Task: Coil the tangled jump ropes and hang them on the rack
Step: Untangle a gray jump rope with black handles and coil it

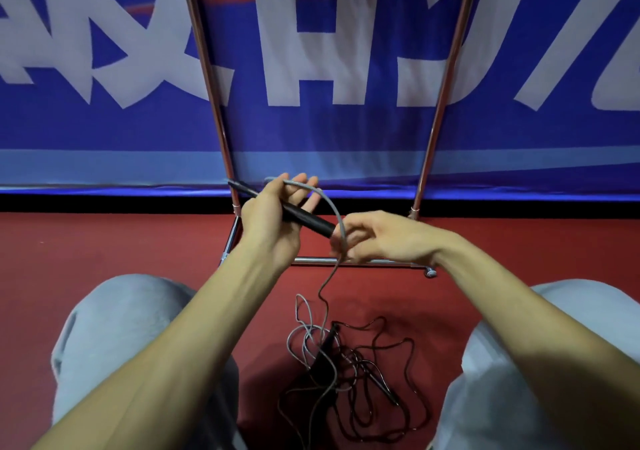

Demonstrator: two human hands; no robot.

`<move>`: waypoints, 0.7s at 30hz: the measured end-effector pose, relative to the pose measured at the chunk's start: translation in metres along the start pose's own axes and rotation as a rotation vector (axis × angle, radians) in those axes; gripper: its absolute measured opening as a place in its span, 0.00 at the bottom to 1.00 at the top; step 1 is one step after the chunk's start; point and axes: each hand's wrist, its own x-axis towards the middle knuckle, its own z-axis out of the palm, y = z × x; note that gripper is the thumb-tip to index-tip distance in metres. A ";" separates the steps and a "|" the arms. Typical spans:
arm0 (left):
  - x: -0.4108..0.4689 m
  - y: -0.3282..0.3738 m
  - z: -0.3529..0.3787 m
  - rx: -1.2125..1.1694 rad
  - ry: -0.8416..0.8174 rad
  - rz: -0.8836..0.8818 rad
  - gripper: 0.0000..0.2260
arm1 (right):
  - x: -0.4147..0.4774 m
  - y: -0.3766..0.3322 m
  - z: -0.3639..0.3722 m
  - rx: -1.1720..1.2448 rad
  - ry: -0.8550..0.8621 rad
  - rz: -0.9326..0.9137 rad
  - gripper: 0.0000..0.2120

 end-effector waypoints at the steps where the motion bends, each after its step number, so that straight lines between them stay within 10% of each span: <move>1: 0.002 0.004 -0.002 -0.050 0.020 -0.017 0.05 | 0.002 0.001 0.004 0.007 -0.023 0.002 0.11; 12: 0.001 0.010 0.000 0.125 0.065 0.189 0.04 | -0.005 -0.013 -0.004 0.180 0.203 -0.094 0.05; 21: -0.010 -0.012 0.000 0.762 -0.230 -0.026 0.09 | -0.015 -0.021 -0.028 0.588 0.591 -0.301 0.06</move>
